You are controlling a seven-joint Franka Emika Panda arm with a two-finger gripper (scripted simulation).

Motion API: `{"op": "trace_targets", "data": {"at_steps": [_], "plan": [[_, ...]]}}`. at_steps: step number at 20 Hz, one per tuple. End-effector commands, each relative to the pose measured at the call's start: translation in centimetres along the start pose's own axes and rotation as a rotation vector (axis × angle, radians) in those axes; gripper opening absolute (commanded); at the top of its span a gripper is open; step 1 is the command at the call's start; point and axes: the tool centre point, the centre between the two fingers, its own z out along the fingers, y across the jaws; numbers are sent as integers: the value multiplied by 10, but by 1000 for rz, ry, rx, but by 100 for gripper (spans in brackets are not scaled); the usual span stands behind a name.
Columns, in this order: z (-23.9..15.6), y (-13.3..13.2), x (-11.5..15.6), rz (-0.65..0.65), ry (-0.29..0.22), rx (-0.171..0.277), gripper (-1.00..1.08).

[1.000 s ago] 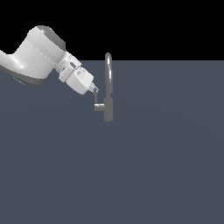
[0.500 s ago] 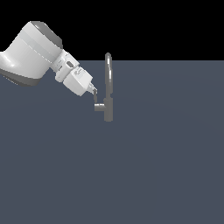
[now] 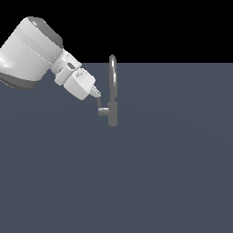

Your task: Turn on the faucet by rotating a designated handle.

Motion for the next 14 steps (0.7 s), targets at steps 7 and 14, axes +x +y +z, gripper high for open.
{"op": "trace_targets", "data": {"at_steps": [7, 14], "plan": [[12, 32, -8, -5, 4, -16, -100], [9, 39, -14, -4, 0, 3, -100]]}}
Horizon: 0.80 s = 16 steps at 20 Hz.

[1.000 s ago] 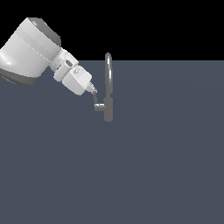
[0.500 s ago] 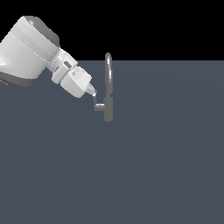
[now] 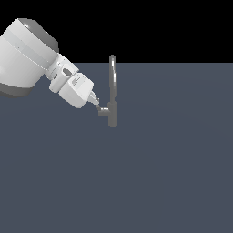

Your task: Turn on the faucet by rotating a designated handle.

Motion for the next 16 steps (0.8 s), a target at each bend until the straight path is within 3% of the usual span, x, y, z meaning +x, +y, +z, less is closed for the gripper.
{"op": "trace_targets", "data": {"at_steps": [1, 10, 11, 12, 16], "plan": [[7, 7, -6, -3, 3, -5, -100], [43, 36, -33, -3, 7, -25, -100], [43, 36, -33, -3, 7, -25, -100], [26, 24, -30, 0, -1, 6, -100], [43, 24, -42, -1, 2, -5, -100]]}}
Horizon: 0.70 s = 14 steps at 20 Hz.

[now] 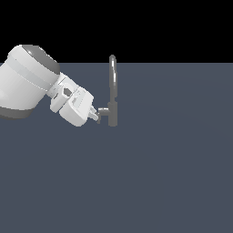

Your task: Turn on the faucet by rotating a designated handle.

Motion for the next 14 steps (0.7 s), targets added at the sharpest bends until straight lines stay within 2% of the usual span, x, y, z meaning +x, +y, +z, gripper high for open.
{"op": "trace_targets", "data": {"at_steps": [1, 9, 10, 14], "plan": [[14, 3, -8, -3, 6, -13, -100], [44, 3, -30, -5, 11, -31, -100], [16, -11, -19, 11, 0, 16, -100], [27, -17, -26, 7, 2, 5, -100]]}}
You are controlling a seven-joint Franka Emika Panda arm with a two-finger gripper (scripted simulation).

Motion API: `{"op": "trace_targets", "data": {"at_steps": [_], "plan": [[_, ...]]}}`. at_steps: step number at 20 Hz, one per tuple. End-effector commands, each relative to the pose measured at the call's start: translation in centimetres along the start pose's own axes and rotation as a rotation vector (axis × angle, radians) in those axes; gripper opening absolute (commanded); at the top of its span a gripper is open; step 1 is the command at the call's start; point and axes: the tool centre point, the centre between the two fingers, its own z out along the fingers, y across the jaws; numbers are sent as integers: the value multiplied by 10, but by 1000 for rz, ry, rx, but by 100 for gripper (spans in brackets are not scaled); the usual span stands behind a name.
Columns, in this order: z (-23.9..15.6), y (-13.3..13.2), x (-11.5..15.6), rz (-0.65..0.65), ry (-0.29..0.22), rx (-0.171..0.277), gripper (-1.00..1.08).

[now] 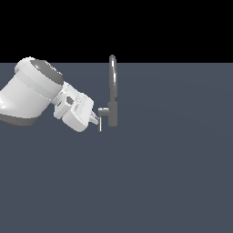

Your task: Turn on the faucet by rotating a designated handle.

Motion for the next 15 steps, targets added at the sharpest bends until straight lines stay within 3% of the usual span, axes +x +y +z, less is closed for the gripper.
{"op": "trace_targets", "data": {"at_steps": [1, 15], "plan": [[11, -3, -4, -4, 6, -8, -100], [46, -20, -27, -15, 13, -40, -100]]}}
